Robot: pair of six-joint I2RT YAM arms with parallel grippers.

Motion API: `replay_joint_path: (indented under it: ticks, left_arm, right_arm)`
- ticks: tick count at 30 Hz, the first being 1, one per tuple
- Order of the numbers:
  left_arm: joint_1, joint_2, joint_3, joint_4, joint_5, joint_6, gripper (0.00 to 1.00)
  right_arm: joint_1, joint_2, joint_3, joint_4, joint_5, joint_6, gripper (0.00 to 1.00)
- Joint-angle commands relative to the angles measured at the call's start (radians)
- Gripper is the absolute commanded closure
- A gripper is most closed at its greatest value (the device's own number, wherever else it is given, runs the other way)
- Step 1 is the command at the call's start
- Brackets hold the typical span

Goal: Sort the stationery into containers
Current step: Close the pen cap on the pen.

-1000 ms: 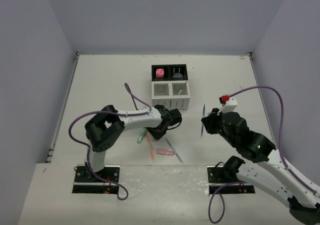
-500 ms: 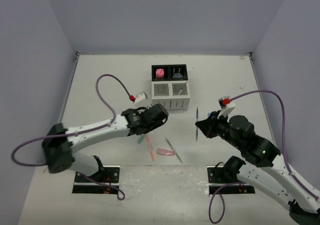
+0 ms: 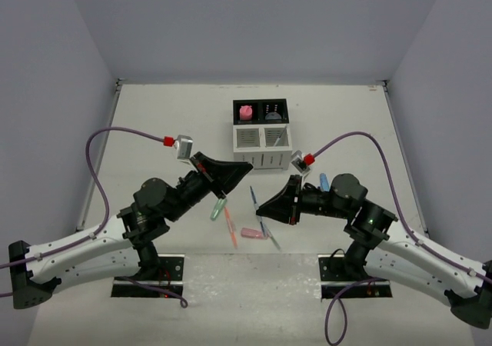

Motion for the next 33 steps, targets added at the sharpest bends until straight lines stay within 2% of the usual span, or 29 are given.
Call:
replay_joint_path:
  ticks: [1, 5, 11, 15, 33]
  left_arm:
    - [-0.001, 0.001, 0.003, 0.168, 0.192, 0.131, 1.0]
    - [-0.001, 0.004, 0.007, 0.201, 0.24, 0.137, 1.0]
    - [-0.001, -0.007, -0.025, 0.211, 0.207, 0.118, 1.0]
    - [-0.001, -0.001, -0.033, 0.214, 0.174, 0.098, 1.0]
    - [-0.001, 0.043, -0.043, 0.262, 0.197, 0.047, 1.0]
  right_arm:
    - [0.033, 0.017, 0.029, 0.147, -0.046, 0.007, 1.0]
    - [0.031, -0.016, 0.02, 0.12, -0.001, -0.007, 1.0]
    - [0.033, -0.083, 0.032, 0.058, 0.057, -0.042, 1.0]
    - [0.033, -0.092, 0.044, 0.043, 0.07, -0.051, 1.0]
    - [0.033, -0.114, 0.085, 0.001, 0.102, -0.075, 1.0]
